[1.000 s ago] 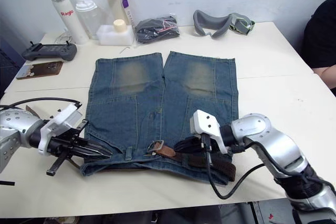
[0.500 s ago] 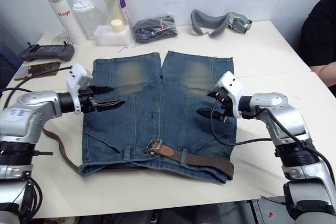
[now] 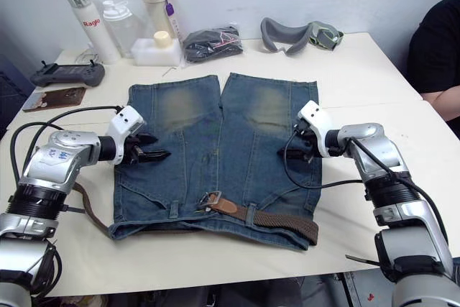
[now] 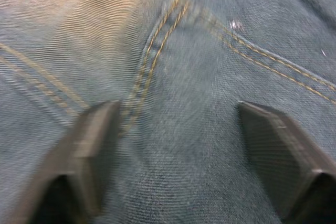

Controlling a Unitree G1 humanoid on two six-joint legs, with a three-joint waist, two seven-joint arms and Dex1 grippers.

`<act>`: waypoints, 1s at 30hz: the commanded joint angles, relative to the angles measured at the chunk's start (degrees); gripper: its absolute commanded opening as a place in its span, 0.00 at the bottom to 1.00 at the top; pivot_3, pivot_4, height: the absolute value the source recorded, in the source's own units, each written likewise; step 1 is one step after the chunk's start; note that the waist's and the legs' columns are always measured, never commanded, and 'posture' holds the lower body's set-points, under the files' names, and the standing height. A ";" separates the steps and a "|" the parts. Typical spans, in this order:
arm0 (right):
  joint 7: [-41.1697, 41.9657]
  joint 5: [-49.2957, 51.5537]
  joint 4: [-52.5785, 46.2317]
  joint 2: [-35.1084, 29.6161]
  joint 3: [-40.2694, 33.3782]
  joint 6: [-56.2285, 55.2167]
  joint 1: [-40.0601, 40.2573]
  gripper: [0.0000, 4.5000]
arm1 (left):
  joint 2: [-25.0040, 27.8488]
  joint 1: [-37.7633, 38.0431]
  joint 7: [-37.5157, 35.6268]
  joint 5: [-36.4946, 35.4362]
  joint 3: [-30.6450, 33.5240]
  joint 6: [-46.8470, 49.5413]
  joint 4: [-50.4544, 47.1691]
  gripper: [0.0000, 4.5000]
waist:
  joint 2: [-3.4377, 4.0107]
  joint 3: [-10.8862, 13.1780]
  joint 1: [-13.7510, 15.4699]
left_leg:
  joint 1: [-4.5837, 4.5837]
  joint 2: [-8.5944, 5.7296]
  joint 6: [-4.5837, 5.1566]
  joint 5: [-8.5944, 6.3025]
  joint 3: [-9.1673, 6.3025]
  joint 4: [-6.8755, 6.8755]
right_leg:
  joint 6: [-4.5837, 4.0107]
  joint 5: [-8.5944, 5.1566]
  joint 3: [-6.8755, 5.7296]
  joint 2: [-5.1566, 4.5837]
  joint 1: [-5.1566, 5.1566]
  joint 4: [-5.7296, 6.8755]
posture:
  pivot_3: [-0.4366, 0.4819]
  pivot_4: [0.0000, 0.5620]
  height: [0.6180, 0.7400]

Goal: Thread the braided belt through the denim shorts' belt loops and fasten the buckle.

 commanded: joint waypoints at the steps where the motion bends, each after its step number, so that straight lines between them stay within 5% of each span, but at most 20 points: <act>1: 1.94 -1.84 0.00 -0.30 3.28 3.70 4.18 0.61 | -0.42 2.65 -2.22 -0.05 -1.08 2.55 -1.28 0.42 | -0.06 -0.11 0.01 | 0.00 0.00 0.00 0.00 0.00 0.00 | 0.00 0.00 0.00 0.00 0.01 0.00 | 0.48 0.27 0.15; 5: 3.71 1.20 -5.53 -0.63 0.01 4.08 4.73 0.19 | -1.53 3.32 -2.95 -4.85 3.39 6.66 -5.95 0.01 | -0.11 -0.17 0.03 | 0.01 0.00 -0.01 0.01 -0.01 -0.04 | 0.00 0.00 0.00 -0.02 0.03 -0.03 | 0.48 0.27 0.15; 7: 3.80 2.32 -7.31 -0.73 -2.20 3.82 4.07 0.01 | -3.40 2.42 -2.33 -8.66 7.33 9.87 -8.15 0.00 | -0.09 -0.14 0.07 | -0.04 -0.01 -0.01 0.00 -0.01 -0.04 | 0.00 0.00 0.00 -0.01 -0.01 -0.05 | 0.48 0.27 0.15; 13: -2.70 -1.87 1.86 1.16 -5.16 -4.86 -4.63 0.01 | -10.44 -4.38 4.70 -9.50 12.61 9.12 -4.54 0.00 | -0.14 0.30 0.01 | -0.39 -0.03 -0.23 0.27 -0.03 -0.05 | 0.12 0.09 -0.02 -0.07 -0.28 -0.05 | 0.48 0.27 0.15; 21: -14.58 -10.45 33.11 7.44 -4.65 -27.35 -22.31 0.01 | -15.86 -20.86 12.41 0.93 9.64 -10.84 24.56 0.00 | -0.23 0.48 -0.89 | -0.82 -0.09 -0.26 0.43 -0.02 -0.05 | 0.15 0.18 -0.08 -0.08 -0.66 -0.11 | 0.48 0.27 0.15; 30: -12.72 -15.34 47.05 10.24 -3.71 -32.32 -25.65 0.01 | -17.22 -23.42 4.60 8.76 2.16 -18.01 36.74 0.00 | -0.24 0.49 -2.03 | -0.90 -0.24 -0.18 0.40 -0.05 -0.33 | 0.16 0.18 0.04 0.18 -0.91 -0.03 | 0.48 0.27 0.15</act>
